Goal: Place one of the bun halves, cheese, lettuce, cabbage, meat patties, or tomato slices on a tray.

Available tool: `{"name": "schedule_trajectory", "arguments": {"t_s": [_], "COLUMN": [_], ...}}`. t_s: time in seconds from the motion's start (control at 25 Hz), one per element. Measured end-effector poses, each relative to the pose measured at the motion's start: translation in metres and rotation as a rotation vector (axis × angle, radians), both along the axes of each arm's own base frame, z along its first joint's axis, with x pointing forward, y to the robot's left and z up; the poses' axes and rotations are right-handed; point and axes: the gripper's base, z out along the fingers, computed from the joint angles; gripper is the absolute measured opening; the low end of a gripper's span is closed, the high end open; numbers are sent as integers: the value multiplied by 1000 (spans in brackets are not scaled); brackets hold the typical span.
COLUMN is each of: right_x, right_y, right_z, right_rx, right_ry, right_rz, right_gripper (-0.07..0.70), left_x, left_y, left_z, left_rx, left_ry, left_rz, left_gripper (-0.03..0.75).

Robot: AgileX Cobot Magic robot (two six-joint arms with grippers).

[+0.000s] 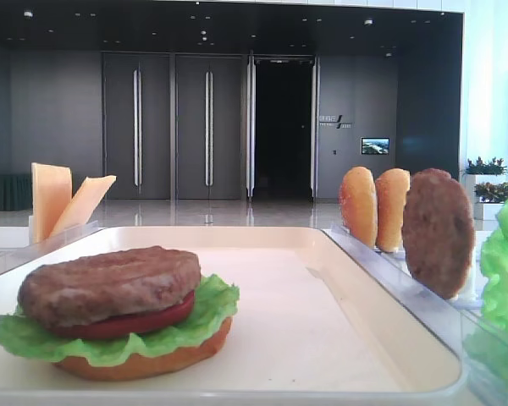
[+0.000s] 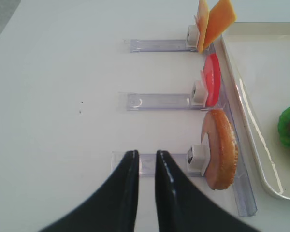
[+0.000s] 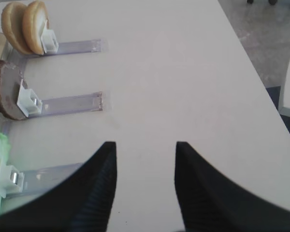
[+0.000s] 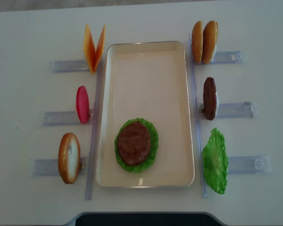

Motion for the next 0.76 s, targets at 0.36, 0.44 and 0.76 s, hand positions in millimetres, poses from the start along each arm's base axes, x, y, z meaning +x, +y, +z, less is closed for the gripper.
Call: {"name": "schedule_trajectory", "arguments": {"t_s": [0.36, 0.44, 0.76], "right_x": [-4, -3, -2], "right_y": [-1, -1, -1], "right_z": [-4, -6, -8], "right_rx": [-8, -8, -9], "right_ry": [-36, -30, -21], "right_rz": [-3, -3, -3], "right_gripper": [306, 306, 306], "left_x": [0, 0, 0], "left_y": [0, 0, 0], "left_z": [0, 0, 0], "left_rx": [0, 0, 0], "left_ry": [0, 0, 0], "left_rz": [0, 0, 0], "left_gripper": [93, 93, 93]}}
